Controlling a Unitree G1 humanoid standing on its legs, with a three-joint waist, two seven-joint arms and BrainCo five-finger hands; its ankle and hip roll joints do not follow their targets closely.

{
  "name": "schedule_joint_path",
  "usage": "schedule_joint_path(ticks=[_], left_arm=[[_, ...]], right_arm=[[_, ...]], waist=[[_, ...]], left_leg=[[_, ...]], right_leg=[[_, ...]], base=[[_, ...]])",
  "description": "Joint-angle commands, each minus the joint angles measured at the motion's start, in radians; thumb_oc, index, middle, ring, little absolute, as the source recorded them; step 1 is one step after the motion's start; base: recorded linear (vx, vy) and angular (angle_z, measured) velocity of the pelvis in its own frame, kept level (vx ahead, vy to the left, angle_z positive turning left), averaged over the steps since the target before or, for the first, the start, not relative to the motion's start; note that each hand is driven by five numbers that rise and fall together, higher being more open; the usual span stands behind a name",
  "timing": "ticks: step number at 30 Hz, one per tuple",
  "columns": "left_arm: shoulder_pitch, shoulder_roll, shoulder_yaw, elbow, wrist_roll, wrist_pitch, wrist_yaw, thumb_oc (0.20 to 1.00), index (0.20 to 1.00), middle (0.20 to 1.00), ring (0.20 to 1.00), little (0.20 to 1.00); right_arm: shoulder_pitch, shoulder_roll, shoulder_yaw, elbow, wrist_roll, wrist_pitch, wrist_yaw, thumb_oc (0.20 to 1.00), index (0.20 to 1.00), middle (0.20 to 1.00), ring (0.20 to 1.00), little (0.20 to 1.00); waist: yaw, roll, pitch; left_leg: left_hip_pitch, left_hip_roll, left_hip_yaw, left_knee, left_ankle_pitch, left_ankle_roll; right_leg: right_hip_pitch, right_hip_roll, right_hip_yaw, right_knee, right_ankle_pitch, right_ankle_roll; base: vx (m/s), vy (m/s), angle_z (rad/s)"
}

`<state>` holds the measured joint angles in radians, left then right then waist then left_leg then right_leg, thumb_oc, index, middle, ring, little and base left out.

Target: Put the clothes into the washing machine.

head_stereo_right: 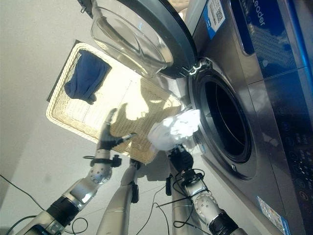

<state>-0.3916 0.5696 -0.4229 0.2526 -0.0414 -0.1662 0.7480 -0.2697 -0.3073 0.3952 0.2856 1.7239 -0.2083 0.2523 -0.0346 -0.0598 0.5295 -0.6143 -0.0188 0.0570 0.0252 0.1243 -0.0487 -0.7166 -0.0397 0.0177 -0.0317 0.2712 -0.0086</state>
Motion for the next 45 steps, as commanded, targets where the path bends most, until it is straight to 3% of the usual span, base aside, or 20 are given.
schedule_joint_path(ticks=[1,8,12,13,15,16,17,18,19,24,28,31,33,36,39,42,45], left_arm=[[0.015,0.002,0.072,-0.038,-0.057,-0.082,0.038,1.000,1.000,1.000,1.000,1.000],[-0.026,0.027,0.105,0.019,-0.112,-0.097,0.005,1.000,1.000,1.000,1.000,1.000],[-0.052,0.052,0.099,0.047,-0.137,-0.098,-0.067,1.000,1.000,1.000,1.000,1.000],[-0.056,0.056,0.099,0.048,-0.139,-0.097,-0.072,1.000,1.000,1.000,1.000,1.000],[-0.054,0.076,0.085,0.054,-0.169,-0.102,-0.108,1.000,1.000,1.000,1.000,1.000],[-0.057,0.078,0.082,0.054,-0.172,-0.102,-0.111,1.000,1.000,1.000,1.000,1.000],[-0.067,0.084,0.065,0.047,-0.183,-0.092,-0.115,1.000,1.000,1.000,1.000,1.000],[-0.072,0.084,0.057,0.044,-0.184,-0.086,-0.116,1.000,1.000,1.000,1.000,1.000],[-0.085,0.083,0.049,0.039,-0.190,-0.073,-0.130,1.000,1.000,1.000,1.000,1.000],[-0.083,0.056,0.049,0.066,-0.168,-0.083,-0.170,1.000,1.000,1.000,1.000,1.000],[-0.078,0.037,0.028,0.077,-0.164,-0.094,-0.164,1.000,1.000,1.000,1.000,1.000],[-0.093,0.036,0.010,0.092,-0.168,-0.081,-0.150,1.000,1.000,1.000,1.000,1.000],[-0.106,0.035,0.001,0.099,-0.172,-0.064,-0.143,1.000,1.000,1.000,1.000,1.000],[-0.112,0.042,0.006,0.093,-0.159,-0.061,-0.122,1.000,1.000,1.000,1.000,1.000],[-0.096,0.048,0.025,0.081,-0.116,-0.048,-0.048,1.000,1.000,1.000,1.000,1.000],[-0.082,0.044,0.055,0.073,-0.085,-0.054,0.039,1.000,1.000,1.000,1.000,1.000],[-0.080,0.034,0.129,0.094,-0.008,-0.057,0.208,1.000,1.000,1.000,1.000,1.000]], right_arm=[[0.034,-0.004,-0.052,-0.065,0.134,-0.056,0.004,0.200,0.200,0.200,0.200,0.200],[-0.009,0.034,-0.210,-0.042,0.248,-0.142,-0.083,0.200,0.200,0.200,0.200,0.200],[-0.104,0.002,-0.411,-0.090,0.248,-0.358,-0.214,0.200,0.200,0.200,0.200,0.200],[-0.120,-0.006,-0.430,-0.094,0.248,-0.382,-0.222,0.200,0.200,0.200,0.200,0.200],[-0.185,-0.055,-0.532,-0.091,0.248,-0.614,-0.205,0.200,0.200,0.200,0.200,0.200],[-0.193,-0.060,-0.539,-0.082,0.248,-0.632,-0.204,0.200,0.200,0.200,0.200,0.200],[-0.216,-0.064,-0.559,-0.054,0.248,-0.664,-0.186,0.504,0.504,0.504,0.504,0.504],[-0.224,-0.062,-0.563,-0.046,0.248,-0.657,-0.179,1.000,1.000,1.000,1.000,1.000],[-0.246,-0.059,-0.564,-0.041,0.248,-0.600,-0.167,1.000,1.000,1.000,1.000,1.000],[-0.243,0.025,-0.534,-0.111,0.248,-0.458,-0.144,1.000,1.000,1.000,1.000,1.000],[-0.232,0.049,-0.515,-0.097,0.248,-0.413,-0.119,1.000,1.000,1.000,1.000,1.000],[-0.244,0.033,-0.499,-0.030,0.248,-0.353,-0.088,1.000,1.000,1.000,1.000,1.000],[-0.247,-0.058,-0.432,0.119,0.248,-0.234,-0.109,1.000,1.000,1.000,1.000,1.000],[-0.242,-0.115,-0.349,0.185,-0.134,-0.165,-0.220,1.000,1.000,1.000,1.000,1.000],[-0.201,-0.169,-0.246,0.214,-0.410,-0.142,-0.217,1.000,1.000,1.000,1.000,1.000],[-0.177,-0.189,-0.194,0.217,-0.506,-0.136,-0.196,1.000,1.000,1.000,1.000,1.000],[-0.151,-0.175,-0.127,0.226,-0.580,-0.093,-0.148,1.000,1.000,1.000,1.000,1.000]], waist=[[-0.017,0.080,-0.010],[-0.022,0.088,-0.010],[-0.015,0.086,-0.010],[-0.014,0.085,-0.010],[-0.005,0.086,-0.010],[-0.004,0.087,-0.010],[-0.002,0.090,-0.010],[-0.001,0.092,-0.010],[0.003,0.097,-0.010],[0.001,0.101,-0.010],[0.000,0.105,-0.010],[0.001,0.110,-0.010],[0.006,0.110,-0.010],[0.011,0.103,-0.010],[0.013,0.088,-0.010],[0.013,0.075,-0.010],[0.014,0.059,-0.010]], left_leg=[[-0.033,-0.026,-0.032,-0.069,0.116,0.036],[-0.033,-0.025,-0.024,-0.059,0.105,0.035],[-0.025,-0.024,-0.025,-0.053,0.091,0.031],[-0.033,-0.024,-0.024,-0.051,0.095,0.031],[-0.025,-0.027,-0.036,-0.049,0.084,0.031],[-0.027,-0.028,-0.038,-0.049,0.084,0.031],[-0.030,-0.030,-0.042,-0.052,0.084,0.031],[-0.031,-0.031,-0.042,-0.053,0.084,0.032],[-0.036,-0.034,-0.044,-0.056,0.084,0.035],[-0.043,-0.038,-0.046,-0.053,0.081,0.040],[-0.044,-0.038,-0.045,-0.058,0.085,0.041],[-0.041,-0.039,-0.043,-0.068,0.090,0.040],[-0.027,-0.041,-0.042,-0.078,0.090,0.039],[-0.029,-0.041,-0.039,-0.084,0.100,0.039],[-0.033,-0.038,-0.038,-0.085,0.108,0.036],[-0.045,-0.037,-0.040,-0.080,0.113,0.035],[-0.049,-0.032,-0.039,-0.077,0.112,0.029]], right_leg=[[0.043,0.015,-0.024,0.027,-0.012,0.058],[0.041,0.017,-0.019,0.039,-0.019,0.056],[0.054,0.015,-0.026,0.042,-0.027,0.061],[0.047,0.014,-0.026,0.042,-0.022,0.061],[0.057,0.018,-0.029,0.047,-0.032,0.060],[0.054,0.019,-0.028,0.047,-0.031,0.060],[0.051,0.022,-0.027,0.046,-0.029,0.060],[0.050,0.022,-0.027,0.044,-0.027,0.061],[0.042,0.019,-0.030,0.037,-0.021,0.064],[0.033,0.019,-0.035,0.027,-0.013,0.063],[0.034,0.016,-0.038,0.021,-0.009,0.063],[0.037,0.012,-0.044,0.013,-0.005,0.064],[0.052,0.010,-0.050,0.006,-0.008,0.069],[0.052,0.008,-0.059,0.001,-0.003,0.069],[0.050,0.009,-0.069,0.001,0.000,0.067],[0.042,0.008,-0.074,0.004,0.000,0.065],[0.038,0.009,-0.082,0.009,-0.007,0.061]], base=[[0.02,0.037,-0.02],[0.02,0.011,-0.03],[0.03,-0.033,0.00],[0.01,-0.044,0.02],[0.01,-0.009,0.02],[0.00,0.000,0.00],[0.00,0.000,0.00],[0.00,0.000,0.00],[0.00,0.000,0.00],[0.00,-0.017,0.03],[0.00,0.000,0.00],[-0.01,0.010,0.00],[0.00,0.016,0.01],[-0.01,-0.001,0.01],[-0.03,-0.022,-0.01],[-0.02,-0.035,0.01],[0.00,0.000,0.00]])
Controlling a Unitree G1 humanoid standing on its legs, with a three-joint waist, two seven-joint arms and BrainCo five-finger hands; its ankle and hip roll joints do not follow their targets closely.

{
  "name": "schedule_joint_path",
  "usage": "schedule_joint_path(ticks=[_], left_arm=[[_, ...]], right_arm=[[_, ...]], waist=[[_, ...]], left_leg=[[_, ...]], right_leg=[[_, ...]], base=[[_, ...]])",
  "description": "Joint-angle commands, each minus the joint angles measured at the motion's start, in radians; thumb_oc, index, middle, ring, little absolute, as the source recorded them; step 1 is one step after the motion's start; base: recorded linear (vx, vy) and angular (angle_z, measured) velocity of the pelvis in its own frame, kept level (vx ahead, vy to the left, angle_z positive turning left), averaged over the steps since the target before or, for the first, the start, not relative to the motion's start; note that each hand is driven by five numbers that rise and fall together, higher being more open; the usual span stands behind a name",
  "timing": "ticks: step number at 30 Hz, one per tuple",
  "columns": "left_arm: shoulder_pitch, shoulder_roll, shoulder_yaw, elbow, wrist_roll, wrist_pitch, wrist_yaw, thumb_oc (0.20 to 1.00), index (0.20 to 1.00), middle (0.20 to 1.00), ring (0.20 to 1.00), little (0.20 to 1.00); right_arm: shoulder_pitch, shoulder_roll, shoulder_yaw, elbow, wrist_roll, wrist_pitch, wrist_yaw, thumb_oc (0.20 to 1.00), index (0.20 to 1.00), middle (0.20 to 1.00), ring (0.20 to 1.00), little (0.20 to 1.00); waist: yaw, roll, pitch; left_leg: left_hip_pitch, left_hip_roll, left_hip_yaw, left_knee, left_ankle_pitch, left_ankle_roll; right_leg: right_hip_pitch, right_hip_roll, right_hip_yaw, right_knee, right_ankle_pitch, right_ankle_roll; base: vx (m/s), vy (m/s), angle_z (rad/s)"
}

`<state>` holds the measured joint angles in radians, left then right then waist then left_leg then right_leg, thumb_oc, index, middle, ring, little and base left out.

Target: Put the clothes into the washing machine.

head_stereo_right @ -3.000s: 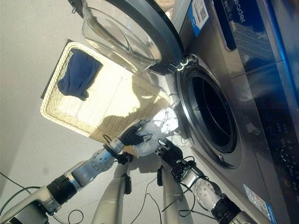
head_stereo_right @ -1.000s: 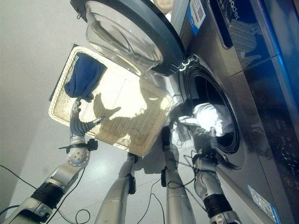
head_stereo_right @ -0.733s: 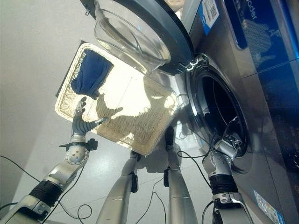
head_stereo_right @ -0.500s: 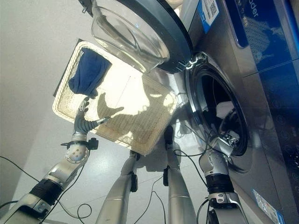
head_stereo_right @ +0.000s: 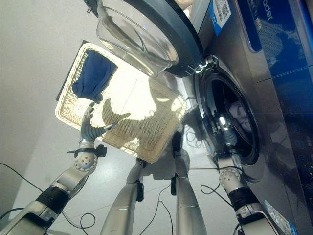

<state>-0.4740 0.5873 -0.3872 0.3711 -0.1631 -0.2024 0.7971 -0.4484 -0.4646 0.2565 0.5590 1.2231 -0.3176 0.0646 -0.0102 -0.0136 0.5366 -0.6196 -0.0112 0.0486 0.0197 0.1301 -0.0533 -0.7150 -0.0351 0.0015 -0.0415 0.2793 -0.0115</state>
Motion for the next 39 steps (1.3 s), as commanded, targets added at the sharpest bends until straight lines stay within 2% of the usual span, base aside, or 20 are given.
schedule_joint_path(ticks=[1,3,5,8,12,14,16,21,26,31,32,33,34,36,39], left_arm=[[0.002,0.016,0.094,-0.025,0.114,-0.020,0.160,1.000,1.000,1.000,1.000,1.000],[-0.012,0.016,0.126,-0.014,0.176,0.005,0.236,1.000,1.000,1.000,1.000,1.000],[-0.021,0.019,0.133,-0.011,0.197,0.035,0.259,1.000,1.000,1.000,1.000,1.000],[-0.044,0.024,0.142,0.004,0.220,0.079,0.285,1.000,1.000,1.000,1.000,1.000],[-0.069,0.033,0.127,0.023,0.246,0.141,0.299,1.000,1.000,1.000,1.000,1.000],[-0.076,0.033,0.122,0.034,0.217,0.140,0.283,1.000,1.000,1.000,1.000,1.000],[-0.103,0.035,0.105,0.064,0.220,0.167,0.265,1.000,1.000,1.000,1.000,1.000],[-0.187,0.063,0.048,0.158,0.189,0.245,0.204,1.000,1.000,1.000,1.000,1.000],[-0.281,0.108,0.004,0.248,0.145,0.288,0.166,1.000,1.000,1.000,1.000,1.000],[-0.360,0.132,-0.034,0.320,0.113,0.357,0.150,1.000,1.000,1.000,1.000,1.000],[-0.384,0.138,-0.041,0.331,0.114,0.400,0.150,1.000,1.000,1.000,1.000,1.000],[-0.384,0.138,-0.041,0.331,0.114,0.400,0.150,1.000,1.000,1.000,1.000,1.000],[-0.412,0.153,-0.056,0.351,0.125,0.485,0.171,1.000,1.000,1.000,1.000,1.000],[-0.436,0.169,-0.068,0.377,0.094,0.572,0.204,1.000,1.000,1.000,1.000,1.000],[-0.483,0.215,-0.093,0.437,0.076,0.754,0.252,1.000,1.000,1.000,1.000,1.000]], right_arm=[[0.027,-0.018,0.012,-0.048,-0.080,0.016,0.040,1.000,1.000,1.000,1.000,1.000],[0.027,0.002,0.057,-0.071,-0.117,0.049,0.033,1.000,1.000,1.000,1.000,1.000],[0.034,0.016,0.082,-0.096,-0.114,0.074,0.019,1.000,1.000,1.000,1.000,1.000],[0.038,0.041,0.112,-0.111,-0.106,0.168,0.062,1.000,1.000,1.000,1.000,1.000],[0.067,0.068,0.171,-0.161,-0.150,0.262,0.057,1.000,1.000,1.000,1.000,1.000],[0.086,0.073,0.189,-0.172,-0.147,0.279,0.062,1.000,1.000,1.000,1.000,1.000],[0.104,0.076,0.208,-0.184,-0.140,0.297,0.075,1.000,1.000,1.000,1.000,1.000],[0.135,0.077,0.232,-0.194,-0.122,0.323,0.109,1.000,1.000,1.000,1.000,1.000],[0.154,0.064,0.256,-0.196,-0.121,0.295,0.144,1.000,1.000,1.000,1.000,1.000],[0.154,0.059,0.270,-0.209,-0.094,0.263,0.148,1.000,1.000,1.000,1.000,1.000],[0.151,0.060,0.270,-0.214,-0.086,0.259,0.153,1.000,1.000,1.000,1.000,1.000],[0.151,0.060,0.270,-0.214,-0.086,0.259,0.153,1.000,1.000,1.000,1.000,1.000],[0.148,0.056,0.269,-0.231,-0.069,0.260,0.159,1.000,1.000,1.000,1.000,1.000],[0.147,0.051,0.270,-0.250,-0.057,0.259,0.160,1.000,1.000,1.000,1.000,1.000],[0.153,0.039,0.273,-0.291,-0.031,0.266,0.161,1.000,1.000,1.000,1.000,1.000]], waist=[[-0.010,0.013,-0.017],[-0.010,0.006,-0.017],[-0.011,0.000,-0.017],[-0.014,-0.008,-0.017],[-0.025,-0.020,-0.017],[-0.030,-0.025,-0.017],[-0.042,-0.032,-0.017],[-0.075,-0.046,-0.017],[-0.106,-0.060,-0.017],[-0.129,-0.075,-0.017],[-0.135,-0.081,-0.017],[-0.135,-0.081,-0.017],[-0.144,-0.087,-0.017],[-0.154,-0.093,-0.017],[-0.175,-0.112,-0.017]], left_leg=[[-0.046,-0.040,-0.031,-0.071,0.107,0.034],[-0.052,-0.036,-0.029,-0.066,0.106,0.031],[-0.047,-0.035,-0.029,-0.063,0.101,0.029],[-0.058,-0.034,-0.021,-0.062,0.105,0.027],[-0.068,-0.033,-0.008,-0.043,0.099,0.025],[-0.065,-0.033,-0.005,-0.038,0.093,0.025],[-0.074,-0.033,0.003,-0.026,0.089,0.025],[-0.099,-0.035,0.024,0.010,0.072,0.029],[-0.120,-0.031,0.052,0.034,0.057,0.030],[-0.139,-0.031,0.071,0.054,0.042,0.034],[-0.143,-0.030,0.078,0.059,0.037,0.035],[-0.143,-0.030,0.078,0.059,0.037,0.035],[-0.151,-0.031,0.085,0.070,0.029,0.035],[-0.164,-0.030,0.092,0.088,0.018,0.036],[-0.185,-0.023,0.110,0.116,0.002,0.035]], right_leg=[[0.035,0.004,-0.066,0.019,-0.015,0.064],[0.028,0.003,-0.069,0.025,-0.020,0.062],[0.032,0.004,-0.070,0.027,-0.024,0.061],[0.023,0.002,-0.078,0.024,-0.019,0.063],[0.012,0.004,-0.074,0.029,-0.018,0.063],[0.014,0.007,-0.068,0.030,-0.022,0.062],[0.005,0.010,-0.059,0.033,-0.021,0.062],[-0.021,0.016,-0.027,0.035,-0.016,0.064],[-0.047,0.021,-0.003,0.039,-0.011,0.068],[-0.068,0.022,0.011,0.038,-0.002,0.075],[-0.075,0.022,0.014,0.036,0.001,0.076],[-0.075,0.022,0.014,0.036,0.001,0.076],[-0.084,0.022,0.018,0.034,0.006,0.078],[-0.099,0.020,0.021,0.033,0.011,0.080],[-0.120,0.018,0.025,0.027,0.018,0.084]], base=[[0.00,0.000,0.00],[0.00,0.000,0.00],[0.00,0.034,0.00],[0.01,0.068,-0.01],[0.00,0.079,-0.04],[0.02,0.074,-0.04],[0.01,0.093,-0.03],[0.01,0.117,-0.13],[0.01,0.091,-0.10],[0.01,0.065,-0.05],[0.01,0.052,-0.01],[0.01,0.069,-0.04],[0.01,0.055,-0.03],[0.02,0.060,-0.06],[0.02,0.051,-0.09]])
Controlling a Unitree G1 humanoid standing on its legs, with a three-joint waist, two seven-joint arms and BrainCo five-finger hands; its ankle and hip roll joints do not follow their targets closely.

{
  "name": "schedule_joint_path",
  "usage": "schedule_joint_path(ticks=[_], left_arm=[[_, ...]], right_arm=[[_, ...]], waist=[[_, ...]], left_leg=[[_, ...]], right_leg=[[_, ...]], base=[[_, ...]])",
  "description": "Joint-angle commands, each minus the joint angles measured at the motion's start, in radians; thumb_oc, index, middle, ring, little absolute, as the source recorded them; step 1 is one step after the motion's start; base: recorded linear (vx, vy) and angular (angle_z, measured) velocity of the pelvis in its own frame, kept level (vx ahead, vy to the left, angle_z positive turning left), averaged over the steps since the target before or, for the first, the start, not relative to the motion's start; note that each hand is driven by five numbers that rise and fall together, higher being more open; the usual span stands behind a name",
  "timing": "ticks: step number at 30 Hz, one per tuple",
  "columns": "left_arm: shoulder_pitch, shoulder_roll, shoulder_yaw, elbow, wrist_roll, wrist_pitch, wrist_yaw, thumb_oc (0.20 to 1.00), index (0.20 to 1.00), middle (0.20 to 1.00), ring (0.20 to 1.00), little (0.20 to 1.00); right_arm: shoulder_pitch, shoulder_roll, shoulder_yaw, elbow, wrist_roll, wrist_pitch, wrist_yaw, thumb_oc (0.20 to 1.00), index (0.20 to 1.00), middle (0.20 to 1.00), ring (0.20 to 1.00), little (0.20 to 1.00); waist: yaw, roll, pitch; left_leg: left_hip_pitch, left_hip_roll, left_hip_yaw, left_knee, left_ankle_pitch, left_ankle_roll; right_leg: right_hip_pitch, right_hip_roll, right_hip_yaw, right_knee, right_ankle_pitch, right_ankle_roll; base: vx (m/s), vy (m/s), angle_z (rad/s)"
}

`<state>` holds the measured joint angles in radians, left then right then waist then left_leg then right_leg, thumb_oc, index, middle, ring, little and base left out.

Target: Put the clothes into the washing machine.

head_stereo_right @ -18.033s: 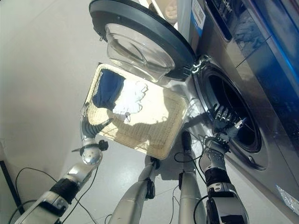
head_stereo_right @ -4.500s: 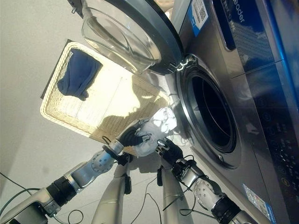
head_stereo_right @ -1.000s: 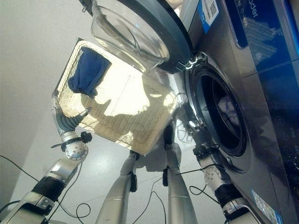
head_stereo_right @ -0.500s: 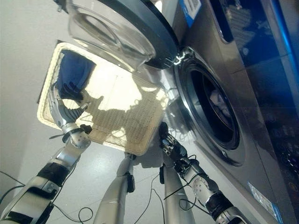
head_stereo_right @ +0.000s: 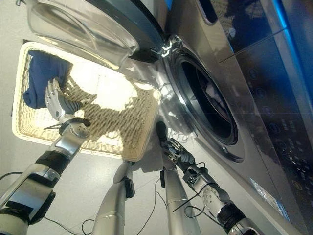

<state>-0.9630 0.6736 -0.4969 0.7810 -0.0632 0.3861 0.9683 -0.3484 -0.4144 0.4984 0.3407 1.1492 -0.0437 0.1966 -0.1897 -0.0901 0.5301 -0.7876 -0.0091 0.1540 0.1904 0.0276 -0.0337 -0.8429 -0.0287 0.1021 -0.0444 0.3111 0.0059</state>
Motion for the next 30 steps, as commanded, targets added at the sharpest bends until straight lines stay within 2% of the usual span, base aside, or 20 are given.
schedule_joint_path(ticks=[1,3,5,6,7,8,10,11,13,14,16,19,22,27,28,29,30], left_arm=[[0.001,0.140,0.013,0.034,-0.025,0.190,0.093,1.000,1.000,1.000,1.000,1.000],[-0.019,0.180,-0.007,0.059,-0.005,0.246,0.106,1.000,1.000,1.000,1.000,1.000],[-0.031,0.208,-0.016,0.069,-0.026,0.251,0.117,1.000,1.000,1.000,1.000,1.000],[-0.022,0.219,-0.020,0.078,-0.050,0.247,0.122,1.000,1.000,1.000,1.000,1.000],[-0.031,0.233,-0.008,0.081,-0.094,0.221,0.140,1.000,1.000,1.000,1.000,1.000],[-0.012,0.233,-0.003,0.083,-0.121,0.200,0.155,1.000,1.000,1.000,1.000,1.000],[0.009,0.228,0.024,0.079,-0.175,0.142,0.176,1.000,1.000,1.000,1.000,1.000],[0.021,0.221,0.046,0.074,-0.194,0.082,0.179,1.000,1.000,1.000,1.000,1.000],[0.033,0.206,0.076,0.076,-0.181,-0.008,0.127,1.000,1.000,1.000,1.000,1.000],[0.021,0.206,0.083,0.073,-0.174,-0.018,0.122,1.000,1.000,1.000,1.000,1.000],[0.018,0.193,0.093,0.060,-0.100,-0.116,0.043,1.000,1.000,1.000,1.000,1.000],[0.013,0.189,0.091,0.034,-0.053,-0.187,0.001,1.000,1.000,1.000,1.000,1.000],[0.026,0.176,0.089,-0.002,0.002,-0.234,-0.002,1.000,1.000,1.000,1.000,1.000],[0.064,0.154,0.089,-0.037,0.020,-0.214,-0.014,1.000,1.000,1.000,1.000,1.000],[0.070,0.148,0.088,-0.035,0.011,-0.193,-0.040,0.887,0.887,0.887,0.887,0.887],[0.073,0.144,0.087,-0.028,-0.002,-0.161,-0.074,0.407,0.407,0.407,0.407,0.407],[0.072,0.144,0.086,-0.026,-0.001,-0.155,-0.079,0.341,0.341,0.341,0.341,0.341]], right_arm=[[0.058,-0.016,0.032,-0.083,0.049,-0.007,0.029,1.000,1.000,1.000,1.000,1.000],[0.080,-0.028,0.036,-0.104,0.068,-0.013,0.041,1.000,1.000,1.000,1.000,1.000],[0.098,-0.039,0.038,-0.115,0.073,-0.017,0.053,1.000,1.000,1.000,1.000,1.000],[0.124,-0.040,0.046,-0.117,0.071,-0.023,0.062,1.000,1.000,1.000,1.000,1.000],[0.125,-0.044,0.041,-0.124,0.059,-0.030,0.068,1.000,1.000,1.000,1.000,1.000],[0.146,-0.042,0.047,-0.124,0.049,-0.033,0.071,1.000,1.000,1.000,1.000,1.000],[0.158,-0.042,0.049,-0.129,0.023,-0.052,0.072,1.000,1.000,1.000,1.000,1.000],[0.158,-0.042,0.050,-0.135,0.013,-0.064,0.066,1.000,1.000,1.000,1.000,1.000],[0.151,-0.034,0.055,-0.147,-0.018,-0.086,0.049,1.000,1.000,1.000,1.000,1.000],[0.135,-0.036,0.050,-0.153,-0.023,-0.089,0.042,1.000,1.000,1.000,1.000,1.000],[0.117,-0.034,0.052,-0.179,-0.050,-0.105,0.007,1.000,1.000,1.000,1.000,1.000],[0.107,-0.033,0.039,-0.187,-0.049,-0.102,-0.006,1.000,1.000,1.000,1.000,1.000],[0.108,-0.022,0.027,-0.172,-0.044,-0.110,-0.019,1.000,1.000,1.000,1.000,1.000],[0.118,-0.008,0.009,-0.153,-0.016,-0.103,-0.018,1.000,1.000,1.000,1.000,1.000],[0.119,-0.004,0.006,-0.152,0.003,-0.099,-0.020,1.000,1.000,1.000,1.000,1.000],[0.117,-0.002,0.001,-0.147,0.024,-0.096,-0.017,1.000,1.000,1.000,1.000,1.000],[0.117,-0.001,0.000,-0.147,0.025,-0.096,-0.017,1.000,1.000,1.000,1.000,1.000]], waist=[[0.000,-0.039,-0.010],[-0.010,-0.050,-0.010],[-0.014,-0.053,-0.010],[-0.009,-0.050,-0.010],[-0.017,-0.055,-0.010],[-0.010,-0.049,-0.010],[-0.006,-0.046,-0.010],[-0.003,-0.044,-0.010],[0.003,-0.041,-0.010],[-0.002,-0.045,-0.010],[0.008,-0.043,-0.010],[0.019,-0.040,-0.010],[0.034,-0.035,-0.010],[0.053,-0.020,-0.010],[0.057,-0.016,-0.010],[0.059,-0.013,-0.010],[0.060,-0.013,-0.010]], left_leg=[[-0.021,-0.023,0.007,-0.052,0.102,0.015],[-0.031,-0.020,0.011,-0.043,0.095,0.016],[-0.035,-0.020,0.009,-0.043,0.092,0.017],[-0.004,-0.014,-0.005,-0.040,0.059,0.013],[-0.039,-0.021,0.007,-0.039,0.087,0.020],[-0.008,-0.016,-0.008,-0.037,0.057,0.015],[-0.006,-0.017,-0.013,-0.035,0.054,0.016],[-0.007,-0.019,-0.018,-0.035,0.053,0.017],[-0.008,-0.021,-0.028,-0.037,0.057,0.018],[-0.039,-0.027,-0.016,-0.041,0.087,0.023],[-0.034,-0.030,-0.030,-0.048,0.091,0.026],[-0.025,-0.031,-0.044,-0.057,0.097,0.029],[-0.014,-0.031,-0.060,-0.064,0.103,0.030],[0.000,-0.030,-0.079,-0.081,0.118,0.030],[0.004,-0.029,-0.086,-0.084,0.122,0.029],[0.008,-0.029,-0.091,-0.089,0.125,0.029],[0.009,-0.029,-0.092,-0.090,0.126,0.029]], right_leg=[[0.004,0.012,-0.073,0.027,-0.013,0.067],[-0.008,0.015,-0.067,0.025,-0.012,0.068],[-0.014,0.017,-0.063,0.026,-0.011,0.068],[0.018,0.026,-0.065,0.025,-0.034,0.073],[-0.021,0.019,-0.061,0.034,-0.012,0.070],[0.013,0.027,-0.063,0.033,-0.035,0.074],[0.014,0.028,-0.062,0.041,-0.039,0.074],[0.014,0.027,-0.062,0.046,-0.042,0.073],[0.013,0.027,-0.064,0.056,-0.048,0.072],[-0.020,0.021,-0.063,0.058,-0.026,0.067],[-0.014,0.025,-0.066,0.073,-0.039,0.063],[-0.002,0.029,-0.070,0.086,-0.050,0.061],[0.012,0.030,-0.079,0.103,-0.062,0.059],[0.027,0.029,-0.090,0.119,-0.076,0.055],[0.032,0.029,-0.092,0.125,-0.081,0.055],[0.036,0.029,-0.093,0.128,-0.083,0.054],[0.036,0.029,-0.092,0.128,-0.084,0.054]], base=[[0.01,0.035,-0.07],[0.00,0.030,-0.06],[0.02,0.039,-0.04],[-0.01,0.029,-0.05],[0.05,0.053,-0.07],[0.00,0.027,-0.10],[0.02,0.024,-0.09],[0.00,0.000,0.00],[-0.03,-0.019,0.02],[-0.07,-0.040,0.04],[-0.05,-0.043,0.09],[-0.03,-0.038,0.18],[-0.03,-0.052,0.11],[-0.03,-0.020,0.18],[-0.03,-0.016,0.12],[-0.02,-0.012,0.11],[-0.01,0.005,0.09]])
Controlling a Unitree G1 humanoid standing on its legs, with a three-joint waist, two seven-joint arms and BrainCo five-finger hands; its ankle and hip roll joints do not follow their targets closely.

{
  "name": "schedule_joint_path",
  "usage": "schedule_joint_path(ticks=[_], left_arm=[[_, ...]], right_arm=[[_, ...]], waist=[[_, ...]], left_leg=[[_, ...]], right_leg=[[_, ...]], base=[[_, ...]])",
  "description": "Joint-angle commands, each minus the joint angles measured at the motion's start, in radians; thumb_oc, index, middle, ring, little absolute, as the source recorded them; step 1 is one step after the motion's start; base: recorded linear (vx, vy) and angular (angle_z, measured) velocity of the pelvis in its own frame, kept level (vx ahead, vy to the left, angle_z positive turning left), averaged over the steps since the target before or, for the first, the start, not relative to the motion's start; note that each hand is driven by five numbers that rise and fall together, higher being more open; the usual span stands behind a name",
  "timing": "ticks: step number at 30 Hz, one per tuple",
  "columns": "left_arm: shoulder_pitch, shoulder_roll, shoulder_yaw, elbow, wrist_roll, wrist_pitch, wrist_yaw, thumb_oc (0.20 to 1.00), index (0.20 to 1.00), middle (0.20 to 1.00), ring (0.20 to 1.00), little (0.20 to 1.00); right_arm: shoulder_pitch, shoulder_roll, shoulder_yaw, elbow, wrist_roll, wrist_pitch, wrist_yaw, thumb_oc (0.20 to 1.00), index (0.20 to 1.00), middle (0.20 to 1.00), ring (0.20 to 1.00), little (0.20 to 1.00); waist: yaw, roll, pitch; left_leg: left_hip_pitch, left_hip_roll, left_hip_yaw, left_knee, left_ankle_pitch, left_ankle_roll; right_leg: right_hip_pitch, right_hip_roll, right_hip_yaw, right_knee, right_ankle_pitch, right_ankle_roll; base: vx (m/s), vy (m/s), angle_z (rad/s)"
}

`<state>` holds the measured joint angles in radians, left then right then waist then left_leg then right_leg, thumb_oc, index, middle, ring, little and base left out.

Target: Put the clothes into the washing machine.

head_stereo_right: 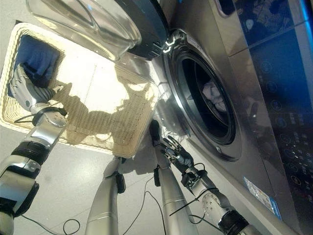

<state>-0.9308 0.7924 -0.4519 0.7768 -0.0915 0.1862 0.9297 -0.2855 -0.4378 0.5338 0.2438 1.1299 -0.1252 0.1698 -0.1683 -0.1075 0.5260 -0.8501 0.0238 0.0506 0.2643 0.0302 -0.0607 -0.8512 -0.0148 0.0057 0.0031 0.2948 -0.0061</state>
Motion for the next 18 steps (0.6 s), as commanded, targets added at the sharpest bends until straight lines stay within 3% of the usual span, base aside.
schedule_joint_path(ticks=[1,2,3,4,5,10,12,18], left_arm=[[0.038,0.022,0.039,-0.014,0.040,0.080,-0.058,0.285,0.285,0.285,0.285,0.285],[0.037,0.023,0.035,-0.010,0.043,0.090,-0.064,0.288,0.288,0.288,0.288,0.288],[0.029,0.026,0.021,0.004,0.073,0.142,-0.076,0.470,0.470,0.470,0.470,0.470],[0.021,0.030,0.014,0.007,0.081,0.166,-0.082,0.570,0.570,0.570,0.570,0.570],[-0.001,0.045,0.001,0.023,0.071,0.201,-0.090,1.000,1.000,1.000,1.000,1.000],[-0.101,0.098,-0.048,0.088,0.043,0.251,-0.094,1.000,1.000,1.000,1.000,1.000],[-0.118,0.102,-0.054,0.098,0.038,0.250,-0.098,1.000,1.000,1.000,1.000,1.000],[-0.208,0.115,-0.106,0.160,0.089,0.327,-0.144,1.000,1.000,1.000,1.000,1.000]], right_arm=[[0.053,0.026,-0.039,-0.048,0.045,-0.011,0.010,1.000,1.000,1.000,1.000,1.000],[0.051,0.026,-0.041,-0.048,0.046,-0.008,0.010,1.000,1.000,1.000,1.000,1.000],[0.047,0.026,-0.049,-0.051,0.044,0.003,0.010,1.000,1.000,1.000,1.000,1.000],[0.044,0.025,-0.052,-0.055,0.043,0.007,0.009,1.000,1.000,1.000,1.000,1.000],[0.039,0.018,-0.053,-0.057,0.047,0.012,0.009,1.000,1.000,1.000,1.000,1.000],[0.034,-0.004,-0.053,-0.062,0.069,0.027,0.021,1.000,1.000,1.000,1.000,1.000],[0.033,-0.004,-0.053,-0.060,0.073,0.027,0.023,1.000,1.000,1.000,1.000,1.000],[0.027,0.000,-0.060,-0.043,0.134,0.044,0.052,1.000,1.000,1.000,1.000,1.000]], waist=[[0.039,0.006,-0.006],[0.038,0.007,-0.006],[0.037,0.007,-0.006],[0.036,0.005,-0.006],[0.033,0.002,-0.006],[0.019,-0.022,-0.006],[0.017,-0.027,-0.006],[-0.004,-0.053,-0.006]], left_leg=[[0.072,-0.063,0.007,-0.168,0.127,0.055],[0.072,-0.063,0.005,-0.170,0.129,0.055],[0.072,-0.061,0.000,-0.181,0.136,0.056],[0.073,-0.060,-0.001,-0.188,0.139,0.056],[0.074,-0.058,0.000,-0.197,0.143,0.054],[0.066,-0.052,0.005,-0.193,0.137,0.052],[0.063,-0.052,0.005,-0.190,0.134,0.052],[0.029,-0.055,0.010,-0.151,0.114,0.054]], right_leg=[[0.045,0.016,0.006,0.081,-0.068,0.065],[0.045,0.017,0.006,0.081,-0.068,0.065],[0.044,0.019,0.009,0.079,-0.065,0.064],[0.044,0.020,0.011,0.075,-0.064,0.065],[0.045,0.022,0.013,0.068,-0.062,0.065],[0.042,0.020,0.010,0.052,-0.053,0.068],[0.040,0.021,0.009,0.051,-0.052,0.069],[0.011,0.023,0.016,0.039,-0.035,0.070]], base=[[0.00,0.007,0.13],[0.00,0.014,0.16],[0.00,0.011,0.16],[0.00,0.021,0.12],[0.00,0.019,0.13],[0.00,0.006,0.08],[0.00,0.000,0.00],[0.01,0.006,0.00]])
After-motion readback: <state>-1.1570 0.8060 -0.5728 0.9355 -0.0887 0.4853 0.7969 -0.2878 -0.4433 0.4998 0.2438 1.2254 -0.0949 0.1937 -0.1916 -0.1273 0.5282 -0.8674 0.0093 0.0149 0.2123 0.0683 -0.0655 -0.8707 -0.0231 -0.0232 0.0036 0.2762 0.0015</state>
